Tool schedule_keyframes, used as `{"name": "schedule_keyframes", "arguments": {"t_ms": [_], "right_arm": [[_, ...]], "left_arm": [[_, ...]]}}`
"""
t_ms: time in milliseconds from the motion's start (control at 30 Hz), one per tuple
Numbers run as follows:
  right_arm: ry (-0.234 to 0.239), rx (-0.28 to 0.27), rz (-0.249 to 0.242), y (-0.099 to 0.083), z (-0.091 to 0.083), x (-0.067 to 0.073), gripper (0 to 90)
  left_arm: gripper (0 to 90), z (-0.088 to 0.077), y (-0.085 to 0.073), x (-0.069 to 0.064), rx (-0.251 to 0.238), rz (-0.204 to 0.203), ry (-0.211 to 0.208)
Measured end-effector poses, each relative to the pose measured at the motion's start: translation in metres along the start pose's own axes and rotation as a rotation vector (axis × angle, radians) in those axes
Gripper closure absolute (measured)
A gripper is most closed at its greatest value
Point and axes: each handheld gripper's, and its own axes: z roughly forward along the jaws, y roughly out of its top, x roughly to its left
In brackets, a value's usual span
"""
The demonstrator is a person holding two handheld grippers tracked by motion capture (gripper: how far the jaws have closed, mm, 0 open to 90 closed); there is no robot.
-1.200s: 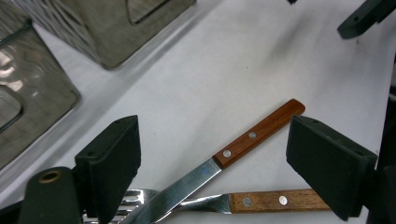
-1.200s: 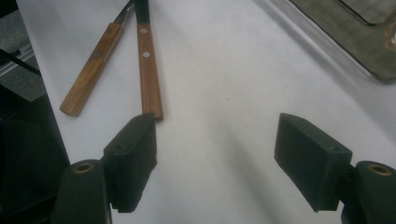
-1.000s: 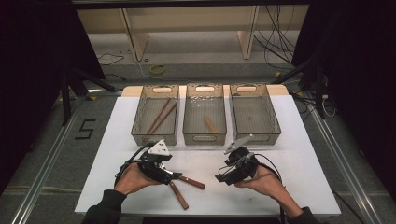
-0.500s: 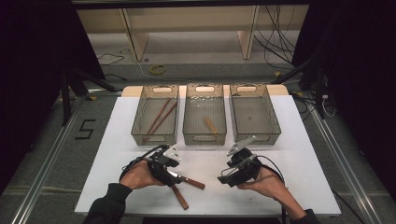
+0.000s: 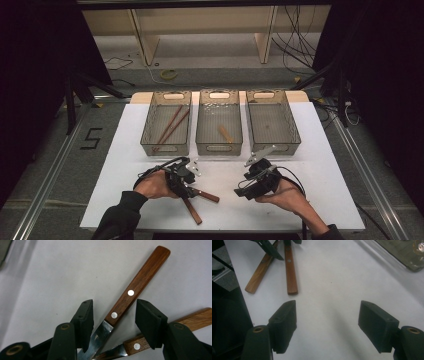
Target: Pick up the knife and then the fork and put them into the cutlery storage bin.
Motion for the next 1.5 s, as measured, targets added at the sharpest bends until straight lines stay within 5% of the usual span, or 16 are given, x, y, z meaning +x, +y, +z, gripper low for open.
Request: {"name": "schedule_keyframes", "arguments": {"t_ms": [500,933,1233,1500], "right_arm": [[-0.001,-0.003,0.004,-0.001,-0.001,-0.001,32.1],[0.001,-0.010,0.008,-0.001,-0.003,-0.002,32.6],[0.003,-0.029,-0.005,0.000,-0.005,0.001,32.5],[0.015,-0.059,-0.072,0.004,-0.003,0.011,31.7]], "left_arm": [[61.0,0.003,0.006,-0.003,0.065,0.083,-0.007],[76.5,0.002,0.008,-0.010,0.057,0.158,-0.031],[77.0,0.002,0.010,-0.012,0.044,0.145,-0.033],[77.0,-0.006,0.018,-0.018,0.001,0.128,-0.058]]}}
